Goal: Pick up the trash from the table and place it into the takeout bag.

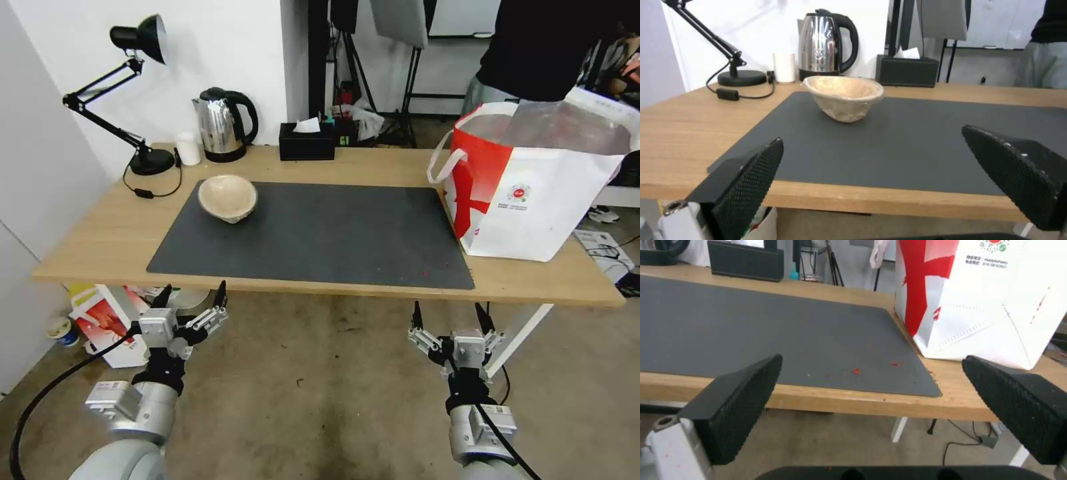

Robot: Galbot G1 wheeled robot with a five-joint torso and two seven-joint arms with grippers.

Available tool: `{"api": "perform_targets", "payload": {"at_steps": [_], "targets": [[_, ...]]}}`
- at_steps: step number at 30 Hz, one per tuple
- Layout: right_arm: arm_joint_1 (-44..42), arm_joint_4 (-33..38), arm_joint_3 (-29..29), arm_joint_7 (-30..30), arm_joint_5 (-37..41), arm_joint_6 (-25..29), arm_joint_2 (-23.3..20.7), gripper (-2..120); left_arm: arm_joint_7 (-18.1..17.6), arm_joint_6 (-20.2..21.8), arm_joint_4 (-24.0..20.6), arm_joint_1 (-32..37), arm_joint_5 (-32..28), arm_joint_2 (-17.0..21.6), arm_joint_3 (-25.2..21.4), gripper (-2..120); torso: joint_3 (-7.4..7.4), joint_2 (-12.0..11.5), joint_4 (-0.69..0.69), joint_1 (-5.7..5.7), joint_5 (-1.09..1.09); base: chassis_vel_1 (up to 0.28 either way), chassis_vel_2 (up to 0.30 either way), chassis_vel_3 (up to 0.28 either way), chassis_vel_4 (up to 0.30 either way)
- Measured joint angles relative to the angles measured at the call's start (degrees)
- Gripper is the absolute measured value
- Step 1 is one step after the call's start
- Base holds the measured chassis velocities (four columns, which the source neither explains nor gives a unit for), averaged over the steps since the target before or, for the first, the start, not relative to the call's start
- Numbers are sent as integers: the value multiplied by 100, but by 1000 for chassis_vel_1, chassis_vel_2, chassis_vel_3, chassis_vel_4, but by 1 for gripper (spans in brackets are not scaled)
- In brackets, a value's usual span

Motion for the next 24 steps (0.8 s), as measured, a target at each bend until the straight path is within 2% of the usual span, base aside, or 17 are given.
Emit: {"api": "perform_targets", "payload": {"at_steps": [6,10,12,14,16,17,18,21,24], "targets": [[0,0,0,0,0,1,0,100,-3,22,-44,29,71,7,-19,100,0,0,0,0,0,0,0,0,0],[0,0,0,0,0,1,0,100,-94,186,-225,56,-171,46,-20,100,0,0,0,0,-1,0,0,0,0],[0,0,0,0,0,3,0,100,-288,423,-536,71,-585,142,-33,100,0,0,0,0,0,0,0,0,0],[0,0,1,0,0,3,-1,100,-371,459,-616,60,-694,195,-54,100,0,0,0,0,0,0,0,0,0],[0,0,1,0,0,4,-1,100,-579,499,-769,-9,-903,372,-156,100,0,0,0,0,0,0,0,0,0],[-1,0,1,0,0,5,-1,100,-799,510,-856,-56,-1077,552,-243,100,0,0,0,0,-1,0,0,0,0],[-1,0,1,0,0,5,-1,100,-799,510,-856,-56,-1077,552,-243,100,0,0,0,0,-1,0,0,0,0],[0,1,1,-1,-1,6,-1,100,-1444,499,-969,-84,-1851,1158,-400,100,0,0,0,0,-1,0,0,0,0],[0,1,1,-1,-1,6,-1,100,-1708,492,-975,-82,-2421,1487,-481,100,0,0,0,0,-2,0,0,0,0]]}}
